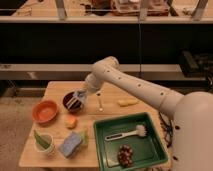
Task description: Place towel in red bowl
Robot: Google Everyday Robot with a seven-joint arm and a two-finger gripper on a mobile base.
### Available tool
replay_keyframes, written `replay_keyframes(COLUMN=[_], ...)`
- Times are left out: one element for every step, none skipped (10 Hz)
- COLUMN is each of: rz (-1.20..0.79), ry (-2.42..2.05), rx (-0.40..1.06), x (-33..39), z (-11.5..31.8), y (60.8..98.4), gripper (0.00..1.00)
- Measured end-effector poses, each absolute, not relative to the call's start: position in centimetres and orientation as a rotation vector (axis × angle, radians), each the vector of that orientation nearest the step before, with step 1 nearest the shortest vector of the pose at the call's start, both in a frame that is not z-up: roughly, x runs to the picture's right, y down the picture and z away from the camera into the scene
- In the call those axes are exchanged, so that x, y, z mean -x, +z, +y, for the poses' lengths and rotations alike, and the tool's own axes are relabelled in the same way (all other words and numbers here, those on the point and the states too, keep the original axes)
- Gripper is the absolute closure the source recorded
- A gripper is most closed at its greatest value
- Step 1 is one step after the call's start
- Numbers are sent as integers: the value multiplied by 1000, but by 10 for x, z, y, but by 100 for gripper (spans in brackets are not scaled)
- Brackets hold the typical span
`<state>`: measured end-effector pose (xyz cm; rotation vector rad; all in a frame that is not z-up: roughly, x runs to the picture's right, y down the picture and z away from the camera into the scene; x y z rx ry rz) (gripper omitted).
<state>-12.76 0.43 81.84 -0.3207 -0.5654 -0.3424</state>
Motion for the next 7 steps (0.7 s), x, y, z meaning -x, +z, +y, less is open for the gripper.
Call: replay_keyframes(rz=[-573,-584,-605,-625,-649,-679,-707], ry=[-335,-334,-342,-352,-368,-388,-407], rx=[312,313,317,322,323,323,322], x=[144,165,193,214,233,254,269], z=[2,2,4,6,7,8,8], y=[820,824,828,831,832,832,831], gripper=[94,94,94,94,94,94,94])
